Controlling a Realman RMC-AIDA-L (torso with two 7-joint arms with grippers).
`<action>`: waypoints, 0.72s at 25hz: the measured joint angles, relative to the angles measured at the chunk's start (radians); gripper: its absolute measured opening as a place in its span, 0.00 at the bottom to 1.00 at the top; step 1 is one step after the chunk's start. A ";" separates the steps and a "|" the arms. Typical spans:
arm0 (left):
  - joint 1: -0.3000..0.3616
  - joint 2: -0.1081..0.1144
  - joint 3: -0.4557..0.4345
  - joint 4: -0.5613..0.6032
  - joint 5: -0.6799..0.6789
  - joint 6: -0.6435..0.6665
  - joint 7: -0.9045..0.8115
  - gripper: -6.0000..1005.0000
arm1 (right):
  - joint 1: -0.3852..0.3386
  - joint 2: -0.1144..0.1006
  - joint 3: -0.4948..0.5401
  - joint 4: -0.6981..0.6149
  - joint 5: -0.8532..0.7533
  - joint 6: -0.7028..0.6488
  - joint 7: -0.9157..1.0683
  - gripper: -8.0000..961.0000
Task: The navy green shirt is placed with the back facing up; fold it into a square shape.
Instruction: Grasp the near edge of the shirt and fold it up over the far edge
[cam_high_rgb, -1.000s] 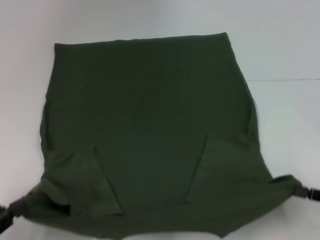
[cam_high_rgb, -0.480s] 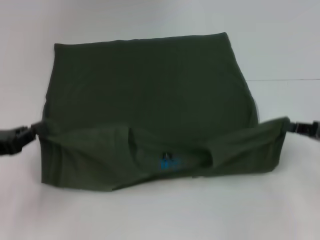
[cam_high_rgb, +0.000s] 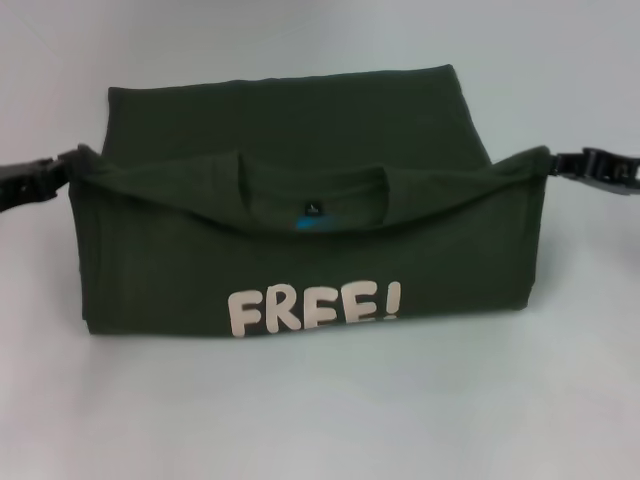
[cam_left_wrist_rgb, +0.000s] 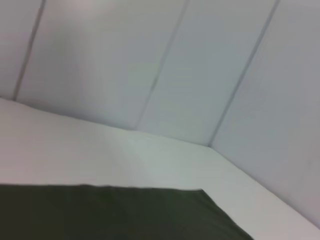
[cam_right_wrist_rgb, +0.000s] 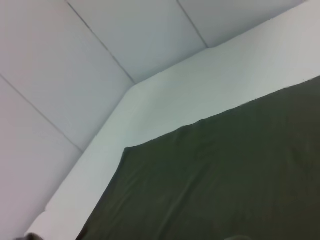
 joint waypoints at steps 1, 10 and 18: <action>-0.010 -0.002 0.000 0.000 0.000 -0.023 0.001 0.05 | 0.012 -0.002 -0.012 0.007 0.000 0.025 0.005 0.03; -0.099 -0.015 0.012 -0.089 0.003 -0.265 0.051 0.05 | 0.095 0.006 -0.093 0.106 0.002 0.271 0.022 0.06; -0.127 -0.093 0.038 -0.114 -0.003 -0.492 0.142 0.05 | 0.127 0.063 -0.119 0.180 0.007 0.484 -0.023 0.09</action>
